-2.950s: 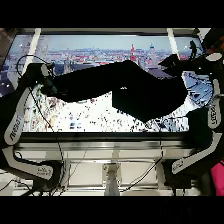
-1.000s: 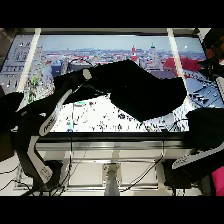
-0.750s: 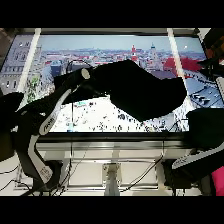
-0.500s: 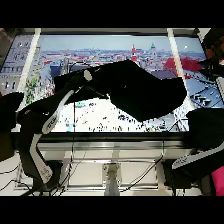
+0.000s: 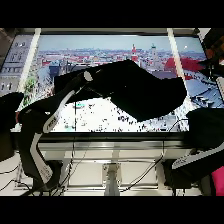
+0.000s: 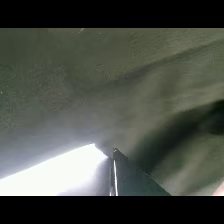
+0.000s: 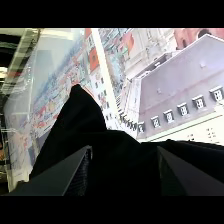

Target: Fold the clothes and pants, and hang the long-sleeved shirts on hangers.

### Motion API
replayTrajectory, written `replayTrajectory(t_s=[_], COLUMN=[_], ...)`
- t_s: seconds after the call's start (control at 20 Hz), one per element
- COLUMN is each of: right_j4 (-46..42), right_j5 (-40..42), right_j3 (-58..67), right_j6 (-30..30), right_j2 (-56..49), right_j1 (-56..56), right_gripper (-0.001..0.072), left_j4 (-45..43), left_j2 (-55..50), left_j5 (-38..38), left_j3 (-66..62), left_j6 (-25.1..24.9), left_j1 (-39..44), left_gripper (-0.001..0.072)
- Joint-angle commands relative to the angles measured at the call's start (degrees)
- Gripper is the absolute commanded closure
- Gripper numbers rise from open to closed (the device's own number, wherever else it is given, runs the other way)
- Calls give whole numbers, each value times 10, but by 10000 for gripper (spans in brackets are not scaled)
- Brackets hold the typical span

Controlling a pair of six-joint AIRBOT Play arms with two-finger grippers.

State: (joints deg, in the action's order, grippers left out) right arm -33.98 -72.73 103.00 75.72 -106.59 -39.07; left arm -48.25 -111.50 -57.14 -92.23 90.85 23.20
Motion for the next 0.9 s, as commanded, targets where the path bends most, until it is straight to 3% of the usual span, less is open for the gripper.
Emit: replayTrajectory(t_s=[0.0,0.15,0.25,0.45,0.65,0.75,0.85], right_j4=[-9,-7,-7,10,27,27,27], right_j5=[-3,-16,-28,-53,-59,-58,-59], right_j3=[0,0,0,0,0,0,0], right_j6=[0,1,2,3,3,2,2], right_j2=[0,0,0,1,5,7,7], right_j1=[0,2,3,8,9,10,14], right_gripper=[249,249,249,271,271,271,270], left_j4=[14,-82,-149,-283,-375,-375,-375], left_j2=[60,170,241,344,379,372,349], left_j5=[-10,-24,-67,-237,-409,-412,-352], left_j3=[-1,-1,-1,-1,-1,0,0], left_j6=[-46,-40,-11,52,82,82,82], left_j1=[-13,-17,-17,-16,-16,-16,-16], left_gripper=[704,704,704,704,703,703,703])
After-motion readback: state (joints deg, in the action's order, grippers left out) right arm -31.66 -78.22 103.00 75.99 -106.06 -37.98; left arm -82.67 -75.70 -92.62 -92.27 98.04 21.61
